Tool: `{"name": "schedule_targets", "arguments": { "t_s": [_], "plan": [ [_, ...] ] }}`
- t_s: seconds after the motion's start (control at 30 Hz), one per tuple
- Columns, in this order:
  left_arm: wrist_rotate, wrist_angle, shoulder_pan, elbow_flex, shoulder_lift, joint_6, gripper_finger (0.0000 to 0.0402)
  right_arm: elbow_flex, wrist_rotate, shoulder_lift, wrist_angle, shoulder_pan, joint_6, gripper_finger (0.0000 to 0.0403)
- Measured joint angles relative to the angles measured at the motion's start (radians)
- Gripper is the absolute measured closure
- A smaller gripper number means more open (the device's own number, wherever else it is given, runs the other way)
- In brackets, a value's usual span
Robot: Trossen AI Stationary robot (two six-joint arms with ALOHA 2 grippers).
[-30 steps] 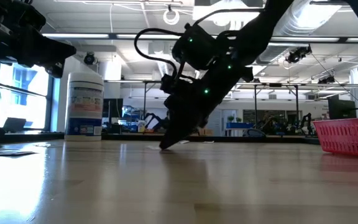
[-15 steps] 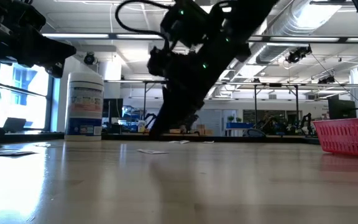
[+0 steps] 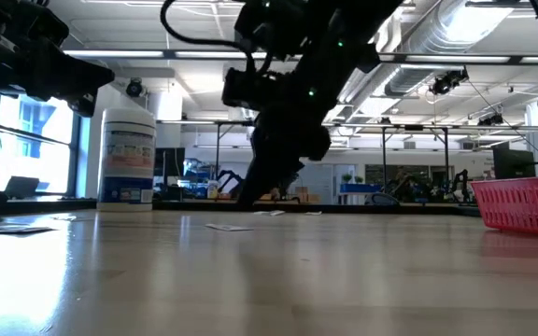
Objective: Pick & Place First Aid Supplies
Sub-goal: Put the orange ointment pack into the bottom red basket
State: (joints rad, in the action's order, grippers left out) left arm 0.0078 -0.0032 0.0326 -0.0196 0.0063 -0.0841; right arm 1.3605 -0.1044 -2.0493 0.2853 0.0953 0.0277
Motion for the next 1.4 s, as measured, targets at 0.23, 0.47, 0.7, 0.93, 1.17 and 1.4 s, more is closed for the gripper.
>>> {"name": "schedule_targets", "arguments": {
  "t_s": [0.23, 0.47, 0.7, 0.93, 1.17, 1.4],
  "plan": [
    [0.000, 0.000, 0.000, 0.000, 0.000, 0.000, 0.0401, -0.001, 0.012, -0.045, -0.005, -0.012, -0.080, 0.0245],
    [0.000, 0.000, 0.000, 0.000, 0.000, 0.000, 0.0401, -0.001, 0.055, -0.049, -0.013, -0.010, -0.079, 0.0251],
    [0.001, 0.008, 0.000, 0.000, 0.000, 0.000, 0.0401, 0.004, 0.060, -0.077, -0.011, -0.018, -0.080, 0.0274],
    [0.001, 0.065, 0.000, 0.000, 0.000, -0.008, 0.0401, 0.010, 0.042, -0.142, -0.020, -0.029, -0.134, 0.0335],
    [-0.135, 0.105, 0.000, 0.000, 0.000, -0.018, 0.0401, 0.004, 0.006, -0.130, -0.025, -0.030, -0.160, 0.0398],
    [-0.364, 0.127, 0.000, 0.000, 0.000, -0.033, 0.0401, -0.002, 0.003, -0.073, -0.006, -0.024, -0.214, 0.0399]
  ]
}}
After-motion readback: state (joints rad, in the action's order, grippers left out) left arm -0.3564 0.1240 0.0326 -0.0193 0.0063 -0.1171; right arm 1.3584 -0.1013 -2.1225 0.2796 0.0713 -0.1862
